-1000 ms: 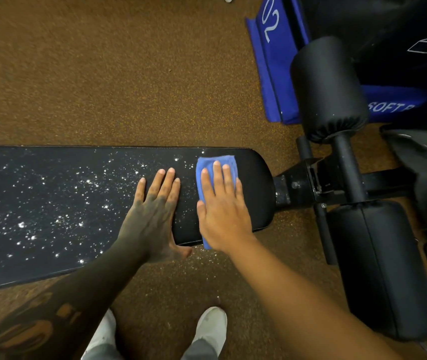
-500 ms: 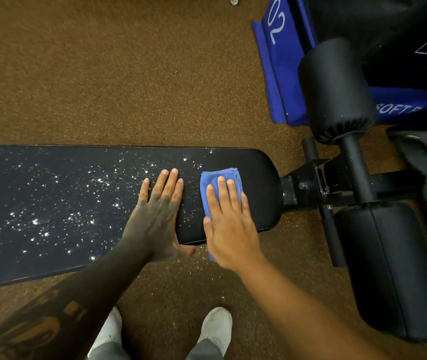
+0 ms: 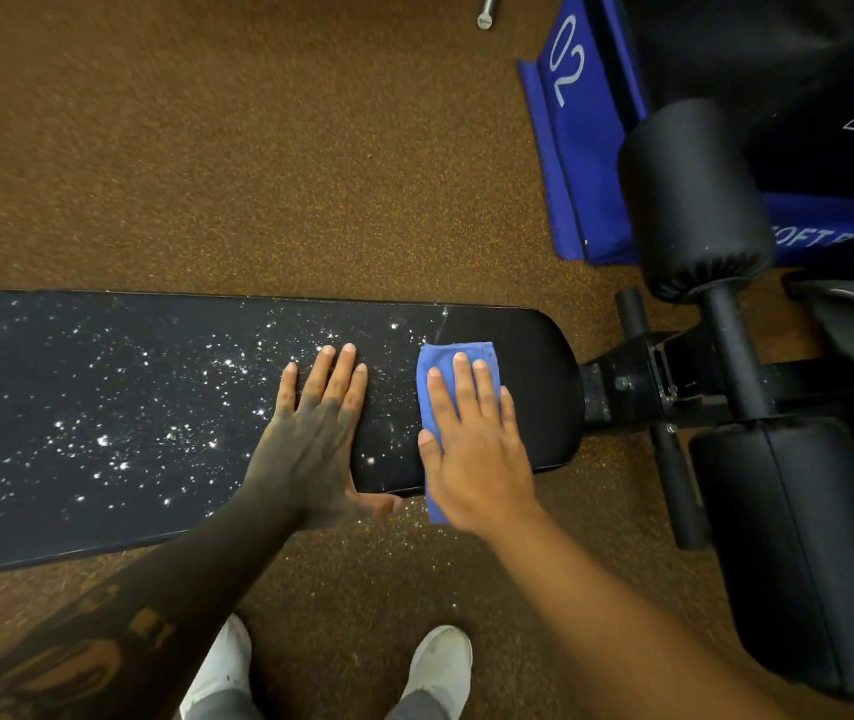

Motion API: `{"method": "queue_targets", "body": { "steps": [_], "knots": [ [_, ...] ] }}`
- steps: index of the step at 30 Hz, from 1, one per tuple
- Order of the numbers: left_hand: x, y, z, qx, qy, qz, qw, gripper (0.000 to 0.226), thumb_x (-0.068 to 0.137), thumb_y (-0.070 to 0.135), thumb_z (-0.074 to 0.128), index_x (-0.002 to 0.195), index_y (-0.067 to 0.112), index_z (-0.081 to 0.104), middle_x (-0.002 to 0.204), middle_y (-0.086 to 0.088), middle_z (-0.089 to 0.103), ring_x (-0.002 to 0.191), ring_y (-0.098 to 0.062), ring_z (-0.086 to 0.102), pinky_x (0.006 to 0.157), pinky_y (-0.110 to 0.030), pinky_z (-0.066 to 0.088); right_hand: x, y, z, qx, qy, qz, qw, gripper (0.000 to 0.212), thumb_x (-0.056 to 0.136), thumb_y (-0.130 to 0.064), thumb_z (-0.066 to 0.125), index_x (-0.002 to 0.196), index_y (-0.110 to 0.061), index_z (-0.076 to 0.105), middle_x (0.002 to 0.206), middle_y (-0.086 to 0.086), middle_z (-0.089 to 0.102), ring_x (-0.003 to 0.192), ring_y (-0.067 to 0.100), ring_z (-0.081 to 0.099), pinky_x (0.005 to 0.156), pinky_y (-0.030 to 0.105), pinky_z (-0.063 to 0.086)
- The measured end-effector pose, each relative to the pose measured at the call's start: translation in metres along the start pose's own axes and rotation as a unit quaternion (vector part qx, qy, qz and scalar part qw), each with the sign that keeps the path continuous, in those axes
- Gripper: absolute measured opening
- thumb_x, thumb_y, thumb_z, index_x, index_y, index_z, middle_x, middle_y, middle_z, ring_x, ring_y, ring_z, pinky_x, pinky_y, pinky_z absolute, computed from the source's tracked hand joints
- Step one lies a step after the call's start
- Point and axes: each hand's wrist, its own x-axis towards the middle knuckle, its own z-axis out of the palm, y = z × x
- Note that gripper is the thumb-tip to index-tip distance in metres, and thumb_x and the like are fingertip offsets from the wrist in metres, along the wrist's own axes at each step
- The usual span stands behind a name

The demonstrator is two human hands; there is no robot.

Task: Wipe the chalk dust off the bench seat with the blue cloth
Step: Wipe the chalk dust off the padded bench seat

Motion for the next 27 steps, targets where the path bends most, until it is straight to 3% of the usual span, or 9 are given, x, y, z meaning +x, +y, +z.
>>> {"method": "queue_targets", "body": {
  "steps": [3,7,9,13,19,24,27],
  "knots": [
    [-0.003,-0.009,-0.001,0.002,-0.004,-0.008,1.000,0.151,0.049,0.110,0.016,0.156,0.006,-0.012,0.164,-0.016,-0.023,0.151,-0.032,-0.024,0.123,-0.060,-0.003,0.036,0.010,-0.005,0.009,0.025,0.068,0.997,0.065,0.097,-0.044,0.029,0.156,-0.026,0.008,0.164,0.007,-0.004,0.150,0.027,-0.009,0.120,0.050,0.004],
    [-0.007,-0.020,0.001,0.004,-0.010,-0.015,1.000,0.152,0.048,0.109,0.025,0.157,0.009,-0.009,0.165,-0.015,-0.019,0.152,-0.033,-0.021,0.122,-0.064,0.000,0.079,-0.004,-0.009,0.023,0.032,0.195,0.980,0.067,0.098,-0.042,0.032,0.156,-0.016,0.008,0.163,0.015,-0.004,0.149,0.034,-0.007,0.119,0.054,0.007],
    [-0.007,-0.020,0.000,0.003,-0.009,-0.018,1.000,0.152,0.048,0.109,0.026,0.157,0.009,-0.011,0.165,-0.015,-0.021,0.152,-0.033,-0.022,0.122,-0.064,0.000,0.078,-0.010,-0.009,0.013,0.031,0.177,0.984,0.069,0.098,-0.042,0.032,0.155,-0.013,0.006,0.163,0.016,-0.004,0.149,0.036,-0.007,0.119,0.054,0.006],
    [-0.008,-0.020,0.001,-0.001,-0.004,-0.019,1.000,0.152,0.048,0.109,0.027,0.156,0.009,-0.013,0.164,-0.015,-0.024,0.151,-0.033,-0.024,0.122,-0.064,-0.001,0.068,0.007,-0.013,-0.009,0.006,0.052,0.999,0.069,0.099,-0.042,0.032,0.156,-0.015,0.003,0.163,0.012,-0.007,0.149,0.032,-0.011,0.120,0.051,0.004],
    [-0.007,-0.020,0.000,0.004,-0.005,-0.017,1.000,0.153,0.047,0.109,0.024,0.156,0.009,-0.013,0.165,-0.015,-0.023,0.151,-0.033,-0.024,0.121,-0.064,-0.002,0.095,0.003,-0.019,-0.004,0.020,0.114,0.993,0.067,0.099,-0.041,0.032,0.155,-0.013,0.008,0.163,0.014,-0.001,0.149,0.032,-0.007,0.119,0.053,0.006],
    [-0.008,-0.020,0.001,0.001,-0.001,-0.012,1.000,0.152,0.048,0.108,0.026,0.157,0.009,-0.008,0.165,-0.016,-0.019,0.152,-0.034,-0.020,0.121,-0.065,-0.002,0.052,-0.005,-0.012,-0.017,0.003,-0.024,1.000,0.069,0.099,-0.046,0.027,0.156,-0.017,0.002,0.164,0.008,-0.005,0.149,0.028,-0.013,0.120,0.050,0.002],
    [-0.008,-0.026,-0.001,0.000,0.001,0.000,1.000,0.150,0.048,0.109,0.026,0.157,0.012,-0.009,0.166,-0.014,-0.018,0.153,-0.033,-0.019,0.121,-0.065,-0.002,0.057,0.004,-0.013,-0.009,0.007,-0.009,1.000,0.064,0.100,-0.044,0.028,0.156,-0.023,0.006,0.164,0.004,-0.004,0.150,0.025,-0.011,0.121,0.050,0.006]
  ]
}}
